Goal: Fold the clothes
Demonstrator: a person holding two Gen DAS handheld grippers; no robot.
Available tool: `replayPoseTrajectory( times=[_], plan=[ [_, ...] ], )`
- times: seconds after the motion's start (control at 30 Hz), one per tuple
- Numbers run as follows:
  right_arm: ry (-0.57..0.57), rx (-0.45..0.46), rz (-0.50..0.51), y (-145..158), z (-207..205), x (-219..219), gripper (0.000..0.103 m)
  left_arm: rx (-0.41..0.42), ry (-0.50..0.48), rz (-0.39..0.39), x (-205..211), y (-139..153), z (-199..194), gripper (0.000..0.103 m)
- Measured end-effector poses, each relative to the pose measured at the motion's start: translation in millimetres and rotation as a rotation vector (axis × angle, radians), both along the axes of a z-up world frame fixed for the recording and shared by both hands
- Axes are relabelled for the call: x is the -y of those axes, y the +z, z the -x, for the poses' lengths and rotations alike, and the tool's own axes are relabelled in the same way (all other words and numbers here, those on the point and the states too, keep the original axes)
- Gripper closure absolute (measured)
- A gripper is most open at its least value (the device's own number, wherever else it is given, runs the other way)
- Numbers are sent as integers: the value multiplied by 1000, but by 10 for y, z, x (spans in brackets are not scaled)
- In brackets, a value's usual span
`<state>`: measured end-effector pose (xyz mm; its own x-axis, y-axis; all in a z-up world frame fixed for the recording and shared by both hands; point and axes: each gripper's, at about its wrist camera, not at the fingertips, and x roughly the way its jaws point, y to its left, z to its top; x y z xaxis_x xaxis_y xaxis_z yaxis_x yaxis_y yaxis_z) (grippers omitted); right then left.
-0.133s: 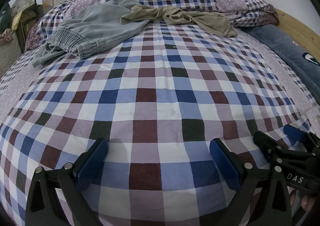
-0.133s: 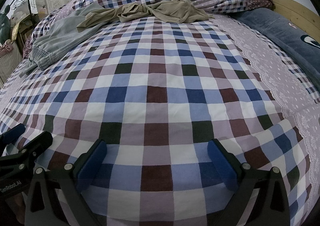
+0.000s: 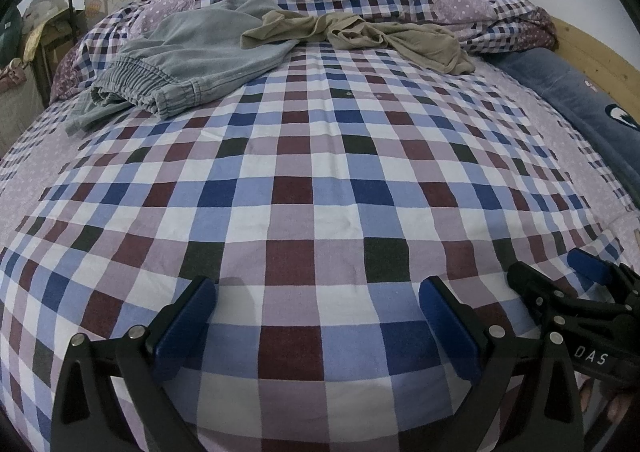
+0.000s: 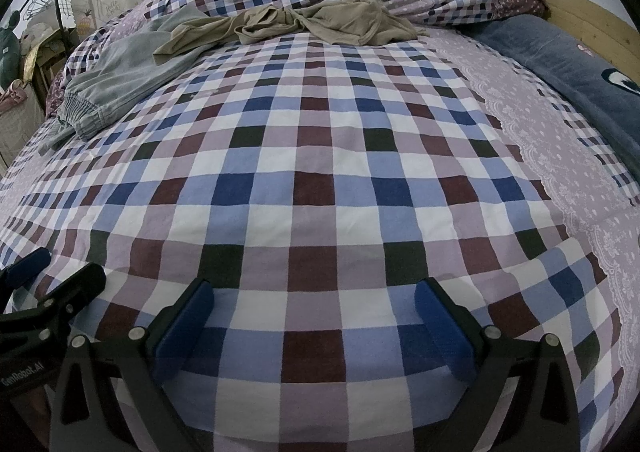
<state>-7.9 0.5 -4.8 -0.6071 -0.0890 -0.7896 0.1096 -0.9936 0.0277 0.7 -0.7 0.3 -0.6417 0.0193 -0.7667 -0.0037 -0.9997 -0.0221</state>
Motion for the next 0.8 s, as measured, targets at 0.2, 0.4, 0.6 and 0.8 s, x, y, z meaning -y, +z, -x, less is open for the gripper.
replayPoseTrajectory(
  times=[0.2,0.4,0.6,0.8],
  plan=[
    [-1,5,-5,-12,2,-15,0,1,1,4,8,4,-9,0],
    [1,4,-6,11,12,-21,0,2,2,8,17,7,-18,0],
    [0,5,2,0,11,-18,0,3,1,8,15,25,-26,0],
    [-6,2,9,-1,14,-22,0,5,-1,-5,42,23,-32,0]
  ],
)
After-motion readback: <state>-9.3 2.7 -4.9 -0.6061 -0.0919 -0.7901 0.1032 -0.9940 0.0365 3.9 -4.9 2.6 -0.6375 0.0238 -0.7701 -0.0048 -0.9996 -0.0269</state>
